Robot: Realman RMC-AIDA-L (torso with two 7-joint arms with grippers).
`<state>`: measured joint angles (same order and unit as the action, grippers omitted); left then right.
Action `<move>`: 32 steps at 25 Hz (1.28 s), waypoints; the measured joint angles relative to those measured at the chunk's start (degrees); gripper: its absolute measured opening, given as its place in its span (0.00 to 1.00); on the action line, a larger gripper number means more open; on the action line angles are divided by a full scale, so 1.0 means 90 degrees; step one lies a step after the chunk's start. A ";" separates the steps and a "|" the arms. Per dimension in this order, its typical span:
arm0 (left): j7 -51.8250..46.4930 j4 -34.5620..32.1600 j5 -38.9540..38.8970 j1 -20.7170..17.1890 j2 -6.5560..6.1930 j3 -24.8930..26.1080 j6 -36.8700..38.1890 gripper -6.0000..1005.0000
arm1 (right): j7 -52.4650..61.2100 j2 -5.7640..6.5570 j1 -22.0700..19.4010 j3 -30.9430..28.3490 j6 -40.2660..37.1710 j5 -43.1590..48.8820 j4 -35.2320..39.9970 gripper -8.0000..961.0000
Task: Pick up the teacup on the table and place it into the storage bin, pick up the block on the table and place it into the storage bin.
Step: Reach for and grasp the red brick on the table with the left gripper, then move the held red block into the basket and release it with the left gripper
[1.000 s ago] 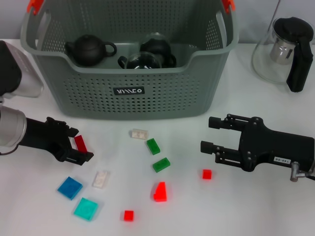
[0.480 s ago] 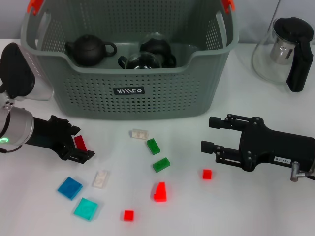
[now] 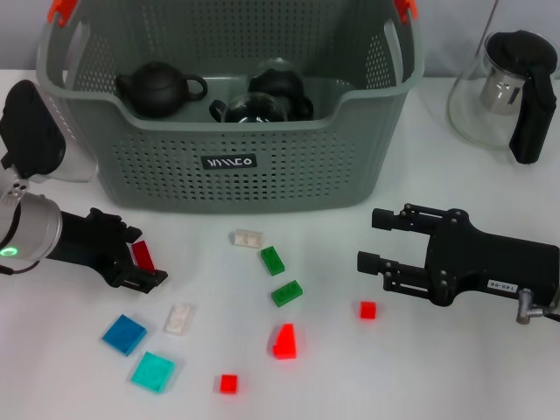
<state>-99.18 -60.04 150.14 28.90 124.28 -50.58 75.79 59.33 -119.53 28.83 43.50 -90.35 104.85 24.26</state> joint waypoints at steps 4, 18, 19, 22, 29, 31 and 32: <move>-0.0013 0.0002 0.0058 -0.0006 0.0005 -0.0033 -0.0057 0.82 | 0.0000 0.0004 0.0000 0.0000 -0.0001 0.0000 0.0000 0.71; -0.0131 0.0012 0.0145 -0.0020 0.0009 -0.0147 -0.0191 0.79 | 0.0000 0.0006 0.0000 0.0000 -0.0029 0.0000 0.0000 0.71; -0.0149 0.0010 0.0146 -0.0016 0.0009 -0.0153 -0.0201 0.78 | 0.0000 0.0006 0.0000 0.0001 -0.0030 0.0000 0.0000 0.71; -0.0221 0.0003 0.0156 0.0003 0.0009 -0.0153 -0.0219 0.74 | 0.0000 0.0008 -0.0005 0.0000 -0.0030 0.0000 0.0000 0.71; -0.0344 -0.0286 0.0071 0.0015 -0.0005 -0.0015 0.0233 0.69 | 0.0000 0.0010 -0.0010 0.0000 -0.0031 0.0000 0.0000 0.71; -0.0354 -0.0650 -0.0118 0.0023 -0.0022 0.0165 0.0837 0.69 | 0.0000 0.0010 -0.0010 0.0000 -0.0038 -0.0001 0.0000 0.71; -0.0348 -0.0868 -0.0264 0.0031 -0.0037 0.0285 0.1255 0.69 | 0.0000 0.0010 -0.0010 0.0000 -0.0041 0.0000 0.0000 0.71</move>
<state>-102.31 -67.86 147.76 29.18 123.95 -48.01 87.08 59.33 -119.44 28.74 43.50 -90.72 104.85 24.26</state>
